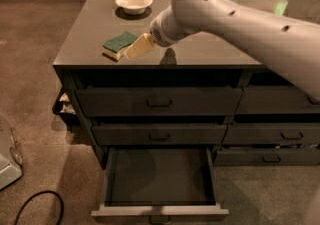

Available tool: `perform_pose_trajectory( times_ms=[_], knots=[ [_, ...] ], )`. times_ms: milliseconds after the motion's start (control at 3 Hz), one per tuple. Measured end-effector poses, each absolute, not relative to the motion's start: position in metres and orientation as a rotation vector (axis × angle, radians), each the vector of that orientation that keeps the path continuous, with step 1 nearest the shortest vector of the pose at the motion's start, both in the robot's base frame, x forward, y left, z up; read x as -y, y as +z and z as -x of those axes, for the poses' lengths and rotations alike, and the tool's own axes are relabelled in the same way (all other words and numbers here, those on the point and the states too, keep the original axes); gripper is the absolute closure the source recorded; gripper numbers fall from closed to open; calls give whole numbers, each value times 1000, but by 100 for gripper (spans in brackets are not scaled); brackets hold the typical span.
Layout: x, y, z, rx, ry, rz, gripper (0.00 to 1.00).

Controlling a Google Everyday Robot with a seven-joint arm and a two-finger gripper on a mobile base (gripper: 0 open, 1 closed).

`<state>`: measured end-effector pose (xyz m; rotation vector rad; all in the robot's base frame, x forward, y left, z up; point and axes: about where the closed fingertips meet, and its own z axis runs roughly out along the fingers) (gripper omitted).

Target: Place sponge into bottom drawer

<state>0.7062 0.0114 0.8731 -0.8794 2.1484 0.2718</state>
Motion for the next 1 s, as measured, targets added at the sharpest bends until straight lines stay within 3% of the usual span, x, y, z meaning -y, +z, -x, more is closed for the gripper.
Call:
perform_pose_trajectory(
  times_ms=[333,1000],
  knots=[
    [-42,869,-735,-2101,287,821,0],
    [-81,870,-738,-2076,465,779,0]
  ],
)
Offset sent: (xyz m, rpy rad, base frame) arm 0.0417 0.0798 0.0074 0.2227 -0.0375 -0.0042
